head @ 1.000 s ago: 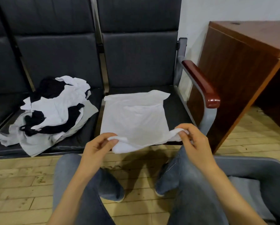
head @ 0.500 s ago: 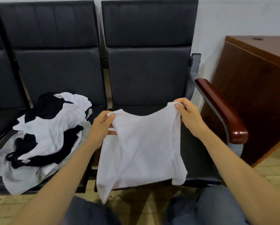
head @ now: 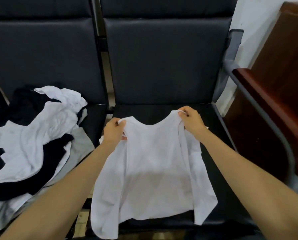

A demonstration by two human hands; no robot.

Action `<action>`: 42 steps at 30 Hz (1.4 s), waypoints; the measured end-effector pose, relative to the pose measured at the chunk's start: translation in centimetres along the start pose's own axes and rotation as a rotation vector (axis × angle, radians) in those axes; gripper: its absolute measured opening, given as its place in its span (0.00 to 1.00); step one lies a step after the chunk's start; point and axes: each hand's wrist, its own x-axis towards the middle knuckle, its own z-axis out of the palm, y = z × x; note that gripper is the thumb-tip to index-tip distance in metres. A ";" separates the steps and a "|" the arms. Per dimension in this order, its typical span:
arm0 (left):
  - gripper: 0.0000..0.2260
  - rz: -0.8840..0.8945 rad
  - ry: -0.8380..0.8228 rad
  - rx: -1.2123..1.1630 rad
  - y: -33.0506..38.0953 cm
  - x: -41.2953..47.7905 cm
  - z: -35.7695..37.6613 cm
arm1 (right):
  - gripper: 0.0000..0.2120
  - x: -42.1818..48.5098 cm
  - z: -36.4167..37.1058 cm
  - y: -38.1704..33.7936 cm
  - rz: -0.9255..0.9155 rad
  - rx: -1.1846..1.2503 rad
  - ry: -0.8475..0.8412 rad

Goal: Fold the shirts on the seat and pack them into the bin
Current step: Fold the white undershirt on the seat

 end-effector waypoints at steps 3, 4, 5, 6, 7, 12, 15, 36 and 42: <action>0.07 0.040 0.081 0.045 -0.2 1.6 0.6 | 0.09 1.8 0.9 -0.4 -0.024 -0.051 0.034; 0.09 0.017 0.092 0.079 -0.3 2.1 0.8 | 0.10 2.3 1.3 -0.3 -0.005 -0.090 0.032; 0.11 -0.031 0.082 0.114 -0.5 2.6 1.0 | 0.11 2.7 1.8 -0.1 0.027 -0.130 0.016; 0.14 -0.087 0.057 0.152 -0.8 2.8 1.2 | 0.14 2.8 2.2 0.2 0.077 -0.164 -0.012; 0.18 -0.129 0.020 0.186 -1.1 2.7 1.4 | 0.19 2.7 2.6 0.7 0.128 -0.186 -0.042; 0.26 0.008 -0.131 0.319 -2.6 -2.2 -0.3 | 0.22 -2.6 2.2 2.3 0.096 -0.239 -0.097; 0.21 0.142 -0.130 0.391 -4.2 -8.4 -2.9 | 0.19 -8.4 0.4 3.9 0.001 -0.250 -0.109; 0.06 0.344 -0.110 0.516 -12.2 -21.5 -10.4 | 0.07 -24.0 -3.5 10.6 -0.194 -0.717 -0.069; 0.10 0.095 0.064 0.276 -9.8 -21.1 -11.3 | 0.05 -22.7 -4.1 9.0 0.220 -0.036 0.086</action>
